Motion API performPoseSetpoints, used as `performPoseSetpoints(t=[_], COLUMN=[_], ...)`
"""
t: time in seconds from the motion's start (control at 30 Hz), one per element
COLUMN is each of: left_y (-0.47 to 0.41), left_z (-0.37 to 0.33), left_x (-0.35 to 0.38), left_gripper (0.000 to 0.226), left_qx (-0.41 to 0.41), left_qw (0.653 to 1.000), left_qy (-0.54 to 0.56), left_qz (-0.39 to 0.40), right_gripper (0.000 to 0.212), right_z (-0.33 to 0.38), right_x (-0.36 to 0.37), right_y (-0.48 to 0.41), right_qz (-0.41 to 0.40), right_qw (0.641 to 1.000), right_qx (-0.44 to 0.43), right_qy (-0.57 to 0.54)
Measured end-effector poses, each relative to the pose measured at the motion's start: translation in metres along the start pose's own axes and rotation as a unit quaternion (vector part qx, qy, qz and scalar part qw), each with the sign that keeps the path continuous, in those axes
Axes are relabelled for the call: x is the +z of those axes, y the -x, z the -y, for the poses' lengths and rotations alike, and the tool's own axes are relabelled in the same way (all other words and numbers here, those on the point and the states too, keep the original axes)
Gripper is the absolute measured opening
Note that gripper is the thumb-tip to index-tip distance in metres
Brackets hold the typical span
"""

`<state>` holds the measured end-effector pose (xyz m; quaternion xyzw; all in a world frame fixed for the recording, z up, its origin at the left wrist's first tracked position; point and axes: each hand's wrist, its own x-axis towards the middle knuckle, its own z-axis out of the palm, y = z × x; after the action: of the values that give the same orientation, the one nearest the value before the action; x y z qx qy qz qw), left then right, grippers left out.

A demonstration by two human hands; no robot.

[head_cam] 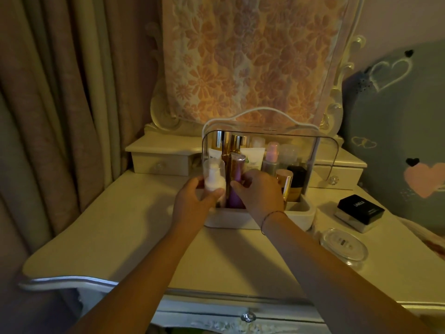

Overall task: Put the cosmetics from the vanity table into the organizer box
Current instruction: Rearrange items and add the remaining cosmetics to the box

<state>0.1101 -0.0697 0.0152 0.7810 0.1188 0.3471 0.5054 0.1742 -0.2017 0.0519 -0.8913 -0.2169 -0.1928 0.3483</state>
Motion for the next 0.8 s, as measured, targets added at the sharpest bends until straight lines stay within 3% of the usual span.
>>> performPoseSetpoints(t=[0.27,0.5,0.8], left_y=[0.011,0.022,0.005], left_z=[-0.003,-0.011,0.018], left_x=[-0.011,-0.035,-0.082], left_gripper=[0.041,0.035,0.034], left_qx=[0.040,0.093,-0.009], left_qw=[0.999,0.995,1.000], left_qy=[0.037,0.014,-0.012], left_qz=[-0.001,-0.045,-0.009], right_gripper=[0.019,0.002,0.003], right_z=[-0.007,-0.004,0.026], right_x=[-0.007,-0.024,-0.016], right_y=[0.000,0.015,0.032], right_qz=[-0.009,-0.052,0.017], right_qw=[0.995,0.967,0.924], right_qx=[0.013,0.023,0.014], right_qy=[-0.095,-0.247,-0.383])
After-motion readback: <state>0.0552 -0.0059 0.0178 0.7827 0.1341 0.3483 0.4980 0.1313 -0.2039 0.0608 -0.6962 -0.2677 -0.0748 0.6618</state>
